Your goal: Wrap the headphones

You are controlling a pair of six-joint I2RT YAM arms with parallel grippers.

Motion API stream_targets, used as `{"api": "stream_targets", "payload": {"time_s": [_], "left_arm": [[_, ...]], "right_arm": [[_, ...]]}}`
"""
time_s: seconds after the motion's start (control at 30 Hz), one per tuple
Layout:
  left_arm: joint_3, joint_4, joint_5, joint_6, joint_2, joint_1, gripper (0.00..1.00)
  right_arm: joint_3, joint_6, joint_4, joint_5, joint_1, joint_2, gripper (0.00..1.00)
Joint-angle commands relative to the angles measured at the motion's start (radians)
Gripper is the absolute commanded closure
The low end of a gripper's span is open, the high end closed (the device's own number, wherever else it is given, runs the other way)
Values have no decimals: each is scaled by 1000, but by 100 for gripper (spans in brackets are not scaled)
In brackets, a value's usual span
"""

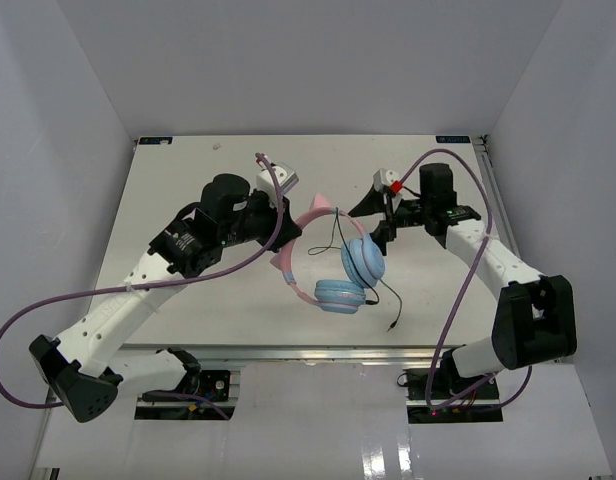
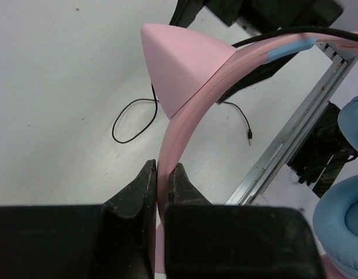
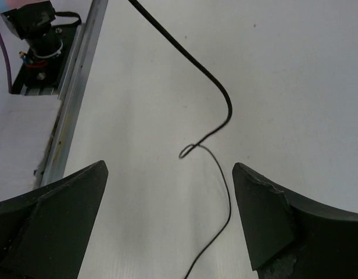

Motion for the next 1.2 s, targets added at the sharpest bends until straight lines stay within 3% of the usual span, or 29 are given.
{"api": "stream_targets", "payload": {"time_s": [0.0, 0.07, 0.43, 0.47, 0.6, 0.7, 0.83, 1.0, 1.17], "left_arm": [[96, 19, 35, -45, -10, -2, 100], [113, 18, 43, -58, -4, -2, 100], [167, 21, 50, -91, 11, -2, 100], [168, 23, 47, -96, 12, -2, 100], [170, 35, 15, -108, 10, -2, 100], [165, 48, -40, -121, 9, -2, 100], [137, 73, -144, -137, -5, -2, 100], [105, 73, -157, -142, -29, -2, 100], [105, 96, -117, -169, -35, -2, 100]], "right_arm": [[-123, 499, 603, 31, 60, 28, 6], [-178, 750, 986, 94, 60, 94, 7], [-117, 1335, 1540, 184, 105, 342, 6], [-114, 1346, 1551, 192, 111, 351, 11], [-136, 1408, 1640, 161, 122, 352, 49], [-191, 1418, 1655, 177, 120, 305, 92], [-261, 1347, 1584, 220, 96, 186, 92], [-269, 1311, 1510, 243, -4, 97, 92], [-252, 1077, 1189, 248, 15, 55, 92]]}}
